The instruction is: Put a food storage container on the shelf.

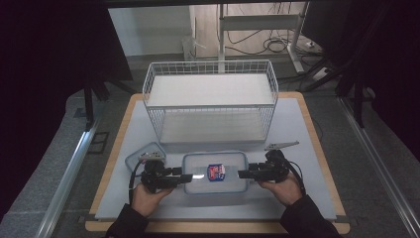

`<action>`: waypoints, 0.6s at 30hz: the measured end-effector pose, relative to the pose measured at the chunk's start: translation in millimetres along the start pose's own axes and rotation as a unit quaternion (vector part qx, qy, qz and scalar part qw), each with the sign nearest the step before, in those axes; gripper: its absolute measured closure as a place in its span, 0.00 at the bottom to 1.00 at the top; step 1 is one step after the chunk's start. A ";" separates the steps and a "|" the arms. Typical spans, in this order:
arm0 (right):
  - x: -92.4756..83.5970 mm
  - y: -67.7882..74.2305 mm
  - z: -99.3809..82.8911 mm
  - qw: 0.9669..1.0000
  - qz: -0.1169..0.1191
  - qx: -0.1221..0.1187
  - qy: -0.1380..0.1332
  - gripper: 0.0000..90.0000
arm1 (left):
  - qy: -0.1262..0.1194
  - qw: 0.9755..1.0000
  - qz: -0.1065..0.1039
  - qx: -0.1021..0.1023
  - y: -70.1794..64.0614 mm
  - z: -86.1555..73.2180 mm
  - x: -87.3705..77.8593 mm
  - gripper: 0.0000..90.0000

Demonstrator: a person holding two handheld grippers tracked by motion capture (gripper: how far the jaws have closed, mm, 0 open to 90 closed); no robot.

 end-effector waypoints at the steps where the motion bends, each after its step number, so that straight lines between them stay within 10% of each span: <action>1: -0.1 -0.3 -0.2 1.000 0.002 0.003 0.001 0.45 | -0.001 1.000 0.001 0.000 -0.4 -0.1 0.0 0.50; 7: -3.5 2.1 -2.7 1.000 -0.001 0.007 0.006 0.50 | -0.014 1.000 -0.005 -0.025 1.7 -1.1 -1.3 0.53; 14: -4.6 -1.7 -3.8 0.997 0.005 0.070 -0.012 0.54 | -0.027 0.998 -0.009 -0.063 4.4 -1.2 -1.1 0.56; 18: -3.4 1.2 -3.4 0.998 -0.010 0.059 -0.007 0.52 | -0.028 0.997 0.000 -0.067 2.7 -0.6 -0.4 0.56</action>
Point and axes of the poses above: each handheld gripper's, and its own axes: x roughly forward along the jaws, z roughly out of its top, y roughly to its left, the point moved 6 cm from there along x, roughly forward along the jaws, and after that the axes turned 14 degrees about -y, right-handed, at the moved point
